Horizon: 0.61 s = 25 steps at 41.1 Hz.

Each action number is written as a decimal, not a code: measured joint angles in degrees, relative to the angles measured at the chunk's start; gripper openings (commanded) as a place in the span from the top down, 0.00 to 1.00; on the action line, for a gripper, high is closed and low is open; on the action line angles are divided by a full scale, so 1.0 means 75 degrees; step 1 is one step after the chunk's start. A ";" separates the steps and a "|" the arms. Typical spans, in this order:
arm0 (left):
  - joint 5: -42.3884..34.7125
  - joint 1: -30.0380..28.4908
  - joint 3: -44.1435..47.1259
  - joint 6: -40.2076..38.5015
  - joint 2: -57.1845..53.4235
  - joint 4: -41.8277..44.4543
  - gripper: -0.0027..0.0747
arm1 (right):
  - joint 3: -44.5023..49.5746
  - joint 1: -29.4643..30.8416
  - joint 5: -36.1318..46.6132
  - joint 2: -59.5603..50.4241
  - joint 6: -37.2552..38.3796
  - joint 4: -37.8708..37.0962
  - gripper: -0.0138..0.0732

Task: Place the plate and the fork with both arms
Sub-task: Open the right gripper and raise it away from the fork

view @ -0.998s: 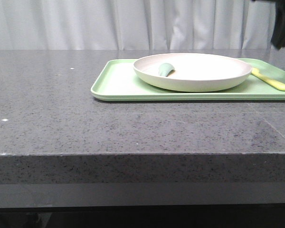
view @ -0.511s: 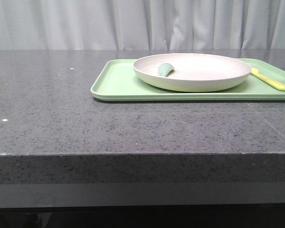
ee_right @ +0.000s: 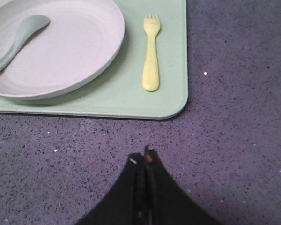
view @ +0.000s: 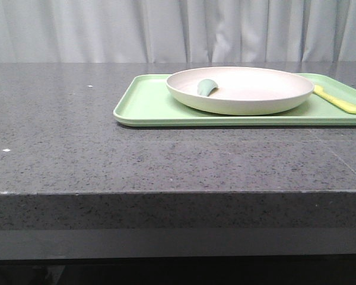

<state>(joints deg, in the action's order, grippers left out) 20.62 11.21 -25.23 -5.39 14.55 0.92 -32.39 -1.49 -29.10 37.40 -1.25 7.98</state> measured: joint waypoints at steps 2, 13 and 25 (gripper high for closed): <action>0.0000 0.0000 0.0000 0.0000 0.0000 0.0000 0.99 | 0.0283 0.0000 0.0119 -0.0453 0.0000 0.0000 0.98; 0.0000 0.0000 0.0000 0.0000 0.0000 0.0000 0.99 | 0.1214 0.0000 0.0356 -0.2284 0.0000 0.0000 0.98; 0.0000 0.0000 0.0000 0.0000 0.0000 0.0000 0.99 | 0.1315 0.0000 0.0511 -0.2671 0.0000 0.0000 0.98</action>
<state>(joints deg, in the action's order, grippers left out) 20.62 11.21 -25.23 -5.39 14.55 0.92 -22.52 -1.49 -25.26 17.37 -1.25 7.98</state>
